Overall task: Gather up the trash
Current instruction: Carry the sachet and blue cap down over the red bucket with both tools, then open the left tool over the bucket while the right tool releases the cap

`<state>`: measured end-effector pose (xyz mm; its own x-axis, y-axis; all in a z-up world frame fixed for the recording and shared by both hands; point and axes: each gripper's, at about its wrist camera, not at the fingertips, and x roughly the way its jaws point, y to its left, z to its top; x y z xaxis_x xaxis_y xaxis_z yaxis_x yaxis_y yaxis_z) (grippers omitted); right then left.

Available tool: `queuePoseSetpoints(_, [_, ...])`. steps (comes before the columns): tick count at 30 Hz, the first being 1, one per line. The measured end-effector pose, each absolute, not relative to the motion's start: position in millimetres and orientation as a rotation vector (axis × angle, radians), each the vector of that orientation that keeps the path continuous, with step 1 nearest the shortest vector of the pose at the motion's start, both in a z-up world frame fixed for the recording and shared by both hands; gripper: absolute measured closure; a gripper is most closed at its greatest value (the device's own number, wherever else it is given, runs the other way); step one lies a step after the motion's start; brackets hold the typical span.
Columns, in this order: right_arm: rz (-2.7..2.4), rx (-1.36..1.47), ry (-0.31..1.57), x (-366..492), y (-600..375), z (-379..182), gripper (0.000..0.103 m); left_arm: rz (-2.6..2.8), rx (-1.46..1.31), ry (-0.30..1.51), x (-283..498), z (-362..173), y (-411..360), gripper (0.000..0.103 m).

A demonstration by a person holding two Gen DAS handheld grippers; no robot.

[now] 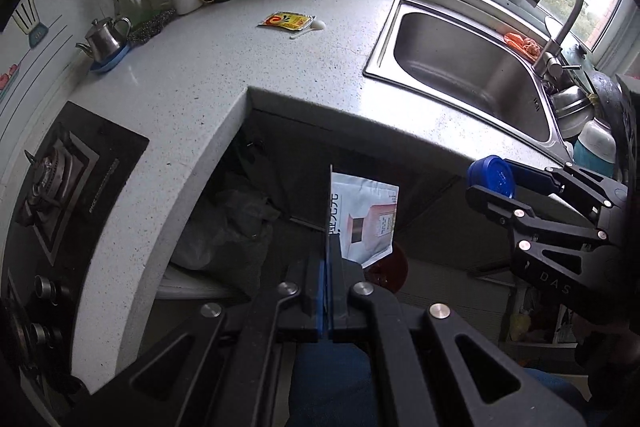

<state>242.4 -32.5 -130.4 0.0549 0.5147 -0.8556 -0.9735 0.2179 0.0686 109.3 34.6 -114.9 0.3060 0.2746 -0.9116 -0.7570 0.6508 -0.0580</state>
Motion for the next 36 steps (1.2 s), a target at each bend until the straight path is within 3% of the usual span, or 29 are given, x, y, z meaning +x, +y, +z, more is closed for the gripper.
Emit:
queuePoseSetpoints(12, [1.126,-0.627,1.070,258,-64,-219,0.060,0.540,-0.535,1.225,145,-221,9,0.103])
queuePoseSetpoints(26, [0.996,-0.593,1.233,289,-79,-424,0.060,0.440,-0.560,1.371,193,-437,7,0.103])
queuePoseSetpoints(36, [0.946,-0.589,1.267,315,-68,-533,0.060,0.368,-0.506,1.408,234,-549,0,0.103])
